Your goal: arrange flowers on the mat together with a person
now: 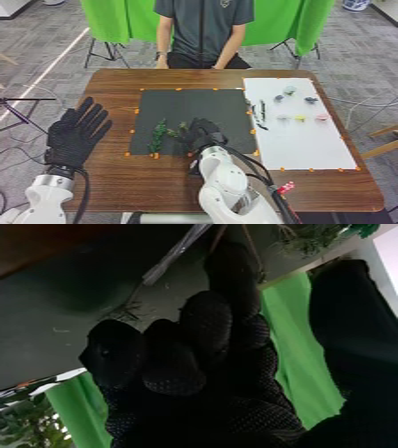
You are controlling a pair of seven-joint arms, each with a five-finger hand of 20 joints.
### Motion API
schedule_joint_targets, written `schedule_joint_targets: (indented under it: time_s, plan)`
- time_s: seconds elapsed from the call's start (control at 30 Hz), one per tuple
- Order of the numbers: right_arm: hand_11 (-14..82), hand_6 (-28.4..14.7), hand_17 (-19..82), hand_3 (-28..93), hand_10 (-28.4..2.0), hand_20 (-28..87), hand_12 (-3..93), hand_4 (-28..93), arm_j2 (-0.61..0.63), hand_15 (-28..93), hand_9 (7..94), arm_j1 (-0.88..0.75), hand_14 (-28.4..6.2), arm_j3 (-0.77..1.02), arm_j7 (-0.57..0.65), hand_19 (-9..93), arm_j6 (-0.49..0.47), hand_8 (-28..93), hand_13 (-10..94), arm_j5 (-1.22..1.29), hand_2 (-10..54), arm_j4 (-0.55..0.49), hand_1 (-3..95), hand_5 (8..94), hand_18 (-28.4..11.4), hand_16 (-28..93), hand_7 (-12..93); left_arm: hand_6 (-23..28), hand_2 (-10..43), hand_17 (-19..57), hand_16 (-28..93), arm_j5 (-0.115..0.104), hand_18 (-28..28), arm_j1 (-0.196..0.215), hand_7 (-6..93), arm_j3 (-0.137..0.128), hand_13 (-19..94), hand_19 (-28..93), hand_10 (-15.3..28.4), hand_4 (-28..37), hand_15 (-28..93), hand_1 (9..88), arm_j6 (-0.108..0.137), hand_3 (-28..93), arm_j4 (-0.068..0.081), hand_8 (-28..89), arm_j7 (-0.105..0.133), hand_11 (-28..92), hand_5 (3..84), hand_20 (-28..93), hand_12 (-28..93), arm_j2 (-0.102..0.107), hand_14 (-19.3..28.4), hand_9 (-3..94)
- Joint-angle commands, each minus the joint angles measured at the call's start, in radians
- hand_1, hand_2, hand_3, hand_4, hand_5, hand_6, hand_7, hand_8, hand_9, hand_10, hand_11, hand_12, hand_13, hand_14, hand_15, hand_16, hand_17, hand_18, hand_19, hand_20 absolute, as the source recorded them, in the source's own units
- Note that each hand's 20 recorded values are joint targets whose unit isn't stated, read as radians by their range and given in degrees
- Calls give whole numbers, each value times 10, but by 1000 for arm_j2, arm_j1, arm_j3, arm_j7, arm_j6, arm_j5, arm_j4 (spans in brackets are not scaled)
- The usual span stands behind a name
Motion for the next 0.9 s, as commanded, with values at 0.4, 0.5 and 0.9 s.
schedule_joint_targets:
  time_s: [0.4,0.5,0.9]
  plan:
    - [600,-57,483,689,-195,478,444,-173,41,840,685,-16,-187,-16,-16,932,15,-100,658,-10,-9,-55,271,751,-270,513,256,57,133,-34,-15,-17,117,21,50,-8,227,185,118,-249,64,292,-10,735,1,-73,7,82,383,112,83,-10,102,308]
    - [584,-69,485,680,-197,477,429,-172,49,834,697,-18,-191,-23,-28,932,15,-105,664,-35,6,-64,269,756,-274,512,165,58,133,-35,-15,-17,118,21,50,-8,227,187,118,-250,65,292,-12,735,1,-73,6,82,383,113,83,-11,103,309]
    - [539,-108,496,676,-200,479,395,-166,84,826,736,-21,-192,-24,0,932,-33,-111,677,19,74,-123,250,707,-279,522,92,58,132,-35,-15,-19,118,26,49,-21,228,190,118,-251,65,292,-10,736,1,-73,7,81,384,113,82,-17,102,310]
